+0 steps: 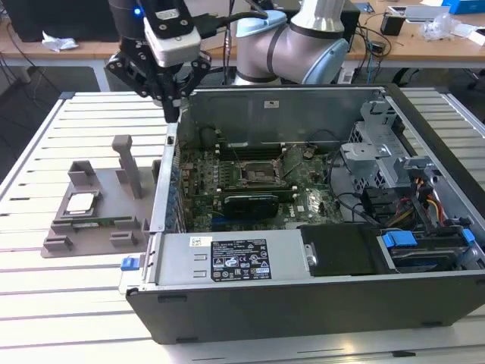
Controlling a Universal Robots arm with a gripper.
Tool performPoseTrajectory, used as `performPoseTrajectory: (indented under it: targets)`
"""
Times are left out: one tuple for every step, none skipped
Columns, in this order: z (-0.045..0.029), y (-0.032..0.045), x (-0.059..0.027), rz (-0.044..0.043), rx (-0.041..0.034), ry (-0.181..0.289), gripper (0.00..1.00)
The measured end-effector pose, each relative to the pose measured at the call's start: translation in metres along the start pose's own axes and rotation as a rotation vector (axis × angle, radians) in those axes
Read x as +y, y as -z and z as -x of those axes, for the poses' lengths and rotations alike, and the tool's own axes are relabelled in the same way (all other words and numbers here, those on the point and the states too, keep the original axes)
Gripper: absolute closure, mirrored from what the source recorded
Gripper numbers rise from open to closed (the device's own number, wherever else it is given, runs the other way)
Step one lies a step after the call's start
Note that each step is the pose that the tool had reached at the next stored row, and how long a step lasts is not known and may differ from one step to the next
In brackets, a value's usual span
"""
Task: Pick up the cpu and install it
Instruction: 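Reach for the cpu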
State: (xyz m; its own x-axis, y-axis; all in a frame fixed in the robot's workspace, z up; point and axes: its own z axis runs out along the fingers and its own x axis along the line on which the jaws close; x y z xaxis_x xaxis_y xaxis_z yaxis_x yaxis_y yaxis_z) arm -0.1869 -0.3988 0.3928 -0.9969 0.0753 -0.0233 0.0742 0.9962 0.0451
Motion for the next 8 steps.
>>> performPoseTrajectory:
  targets:
    - [-0.0069,0.0001,-0.0005,-0.0001,0.0001,0.0,0.89]
    - [-0.012,0.0002,-0.0009,-0.0001,0.0,0.0,0.89]
    - [-0.0183,0.0004,-0.0014,-0.0001,0.0001,0.0,0.89]
    - [-0.0304,0.0005,-0.0023,0.0,0.0,0.0,0.89]
    - [-0.0402,0.0008,-0.003,-0.0001,0.0001,0.0,0.89]
    - [-0.0478,0.0009,-0.0036,0.0,-0.0001,0.0,0.89]
    - [-0.0543,0.001,-0.004,0.0001,0.0,0.0,0.89]
    - [-0.0579,0.0011,-0.0043,0.0,0.0,0.0,0.89]
